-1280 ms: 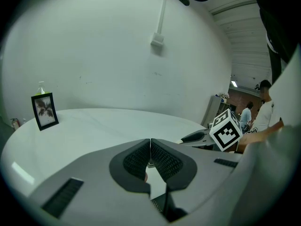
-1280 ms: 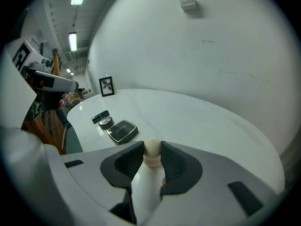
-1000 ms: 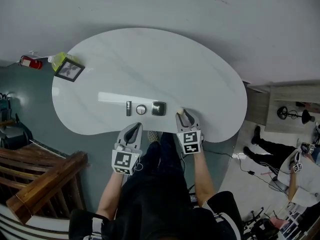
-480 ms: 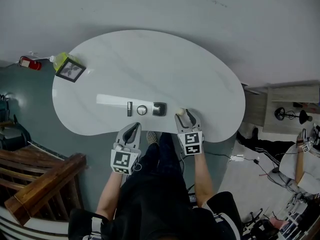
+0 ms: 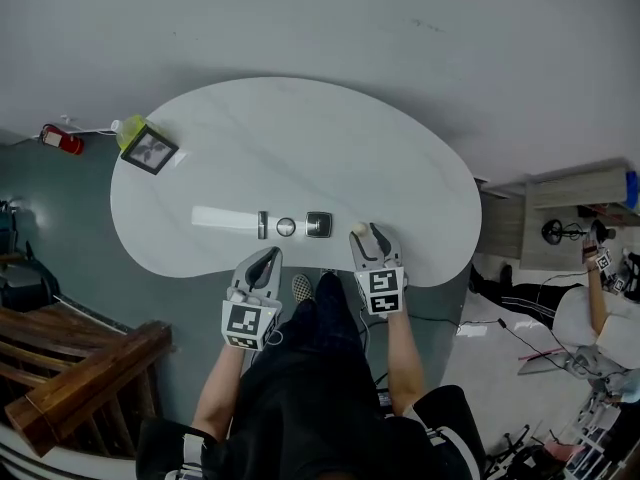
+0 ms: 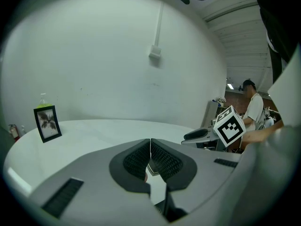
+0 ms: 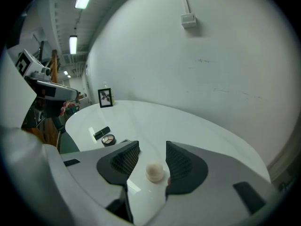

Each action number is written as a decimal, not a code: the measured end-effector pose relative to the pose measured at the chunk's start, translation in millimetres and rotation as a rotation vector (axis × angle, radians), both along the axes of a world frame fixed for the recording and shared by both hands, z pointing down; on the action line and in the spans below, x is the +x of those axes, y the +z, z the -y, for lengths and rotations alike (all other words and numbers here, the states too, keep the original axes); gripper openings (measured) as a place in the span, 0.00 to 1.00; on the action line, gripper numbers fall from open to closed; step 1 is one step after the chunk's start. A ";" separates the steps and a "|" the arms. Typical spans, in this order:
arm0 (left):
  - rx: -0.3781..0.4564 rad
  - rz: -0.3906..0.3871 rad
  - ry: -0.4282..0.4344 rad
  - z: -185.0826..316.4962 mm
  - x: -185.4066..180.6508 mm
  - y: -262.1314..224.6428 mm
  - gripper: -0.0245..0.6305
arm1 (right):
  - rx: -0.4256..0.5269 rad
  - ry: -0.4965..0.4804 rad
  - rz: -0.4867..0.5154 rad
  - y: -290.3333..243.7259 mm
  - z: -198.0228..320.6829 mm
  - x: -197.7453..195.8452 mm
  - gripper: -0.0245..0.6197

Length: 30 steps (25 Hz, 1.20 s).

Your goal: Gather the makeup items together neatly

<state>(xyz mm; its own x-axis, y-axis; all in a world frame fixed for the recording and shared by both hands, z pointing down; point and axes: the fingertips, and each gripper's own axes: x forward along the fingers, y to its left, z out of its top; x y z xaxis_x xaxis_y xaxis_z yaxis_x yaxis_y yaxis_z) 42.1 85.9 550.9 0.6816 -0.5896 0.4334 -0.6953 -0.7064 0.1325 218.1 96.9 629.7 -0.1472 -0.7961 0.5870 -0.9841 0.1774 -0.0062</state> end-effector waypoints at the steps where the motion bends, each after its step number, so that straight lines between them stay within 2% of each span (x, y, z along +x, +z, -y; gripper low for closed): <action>1: 0.006 -0.003 0.001 -1.0 -1.0 -2.9 0.07 | 0.011 -0.001 -0.003 -3.7 -1.2 -0.3 0.34; 6: 0.044 -0.014 0.007 -5.7 -4.0 -19.6 0.07 | 0.063 -0.004 0.004 -30.0 -8.4 -5.8 0.33; 20: 0.145 -0.056 0.017 -24.1 -8.2 -71.7 0.07 | 0.236 0.045 -0.027 -108.9 -26.4 -13.3 0.12; 30: 0.208 -0.075 0.022 -54.9 -21.8 -98.3 0.07 | 0.315 0.046 -0.031 -149.9 -61.1 -33.6 0.10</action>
